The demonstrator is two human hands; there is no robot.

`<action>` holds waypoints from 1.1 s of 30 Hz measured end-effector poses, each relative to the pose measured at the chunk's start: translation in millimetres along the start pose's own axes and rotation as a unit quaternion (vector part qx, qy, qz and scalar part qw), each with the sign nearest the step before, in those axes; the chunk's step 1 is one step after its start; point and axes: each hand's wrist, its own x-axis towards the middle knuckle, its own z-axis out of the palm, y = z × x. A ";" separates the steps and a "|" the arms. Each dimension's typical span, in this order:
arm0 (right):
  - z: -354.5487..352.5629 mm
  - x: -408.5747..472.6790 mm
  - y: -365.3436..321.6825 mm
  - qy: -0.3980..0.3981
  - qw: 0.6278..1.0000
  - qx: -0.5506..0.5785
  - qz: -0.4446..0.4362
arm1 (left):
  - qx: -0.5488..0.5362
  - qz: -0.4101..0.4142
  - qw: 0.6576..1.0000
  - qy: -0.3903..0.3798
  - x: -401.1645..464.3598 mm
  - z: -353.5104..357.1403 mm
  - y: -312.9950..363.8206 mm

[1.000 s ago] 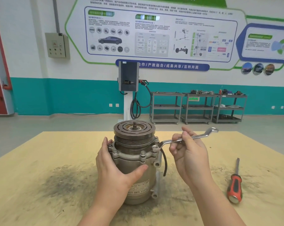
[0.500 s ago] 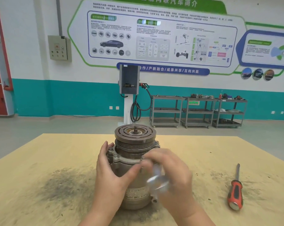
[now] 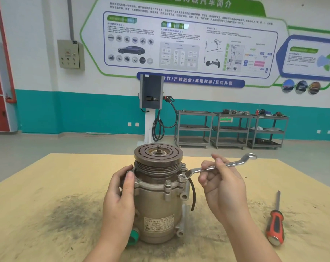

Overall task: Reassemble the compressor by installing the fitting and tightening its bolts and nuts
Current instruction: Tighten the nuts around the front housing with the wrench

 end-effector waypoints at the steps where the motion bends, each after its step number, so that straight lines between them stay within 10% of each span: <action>1: -1.3 1.6 0.3 -0.001 1.000 0.007 0.016 | -0.002 0.004 1.000 0.003 0.8 -0.2 0.1; 6: 4.2 -13.3 14.1 -0.006 0.979 -0.083 -0.187 | 0.009 0.008 0.999 -0.035 -2.9 0.8 1.8; 9: 9.2 -29.3 23.9 -0.101 0.892 -0.206 -0.390 | 0.040 0.013 0.996 -0.077 -5.1 -0.8 -2.4; 16: 13.5 -38.3 32.7 -0.248 0.738 -0.396 -0.486 | 0.079 0.037 0.995 -0.055 2.5 2.7 -17.0; 25: 13.6 -24.1 5.4 -0.020 0.954 -0.145 -0.262 | -0.016 -0.011 0.998 0.058 3.8 2.7 -6.5; 33: 0.1 -1.2 4.7 0.003 0.999 -0.007 -0.041 | -0.024 -0.060 0.996 0.055 7.8 0.4 -7.3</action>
